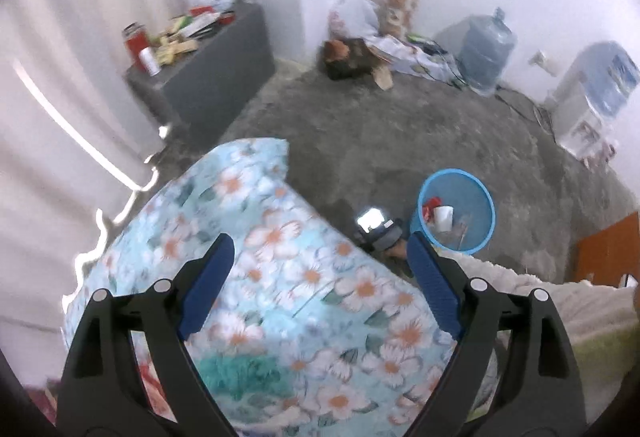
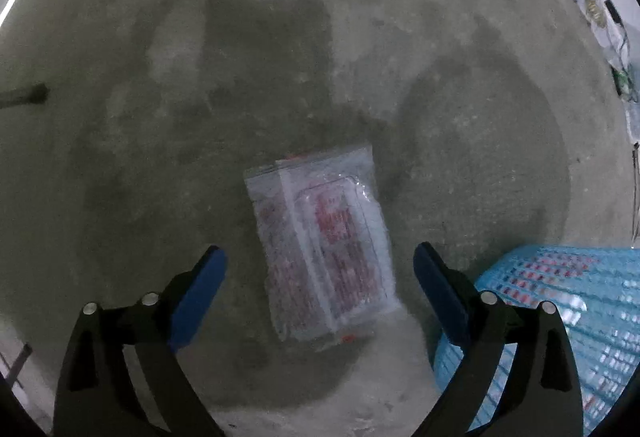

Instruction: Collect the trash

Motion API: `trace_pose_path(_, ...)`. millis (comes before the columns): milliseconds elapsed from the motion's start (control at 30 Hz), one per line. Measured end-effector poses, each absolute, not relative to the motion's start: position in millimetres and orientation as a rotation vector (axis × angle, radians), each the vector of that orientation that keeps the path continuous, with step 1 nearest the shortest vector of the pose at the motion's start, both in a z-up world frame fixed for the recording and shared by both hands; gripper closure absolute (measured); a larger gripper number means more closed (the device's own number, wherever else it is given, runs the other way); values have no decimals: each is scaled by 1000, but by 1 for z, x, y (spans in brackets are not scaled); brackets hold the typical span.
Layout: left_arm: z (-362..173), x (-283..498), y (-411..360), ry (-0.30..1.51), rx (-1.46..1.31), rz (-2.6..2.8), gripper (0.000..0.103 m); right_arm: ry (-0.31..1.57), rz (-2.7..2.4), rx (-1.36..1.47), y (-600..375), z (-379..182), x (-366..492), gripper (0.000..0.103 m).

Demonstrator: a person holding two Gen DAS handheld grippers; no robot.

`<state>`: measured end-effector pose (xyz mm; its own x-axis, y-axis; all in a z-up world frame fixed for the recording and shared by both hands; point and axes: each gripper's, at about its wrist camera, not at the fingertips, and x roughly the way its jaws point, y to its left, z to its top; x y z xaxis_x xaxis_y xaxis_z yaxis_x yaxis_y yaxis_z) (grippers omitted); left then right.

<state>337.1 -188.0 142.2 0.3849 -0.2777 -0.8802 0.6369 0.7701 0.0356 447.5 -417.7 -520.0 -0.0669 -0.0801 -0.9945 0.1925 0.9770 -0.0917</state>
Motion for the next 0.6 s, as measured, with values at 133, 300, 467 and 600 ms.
trace_pose_path(133,141,326,-156,1040,297,-554,19,1677,-197,154,-426,-542,445,11)
trace_pose_path(300,148,317,-128,994,248,-472,19,1666,-193,213,-440,-553,438,11)
trace_pose_path(467,159,314,-110,954,211,-407,19,1622,-212,234,-447,-538,436,49)
trace_pose_path(600,162,310,-103,937,185,-404,19,1627,-259,350,-457,-533,431,100)
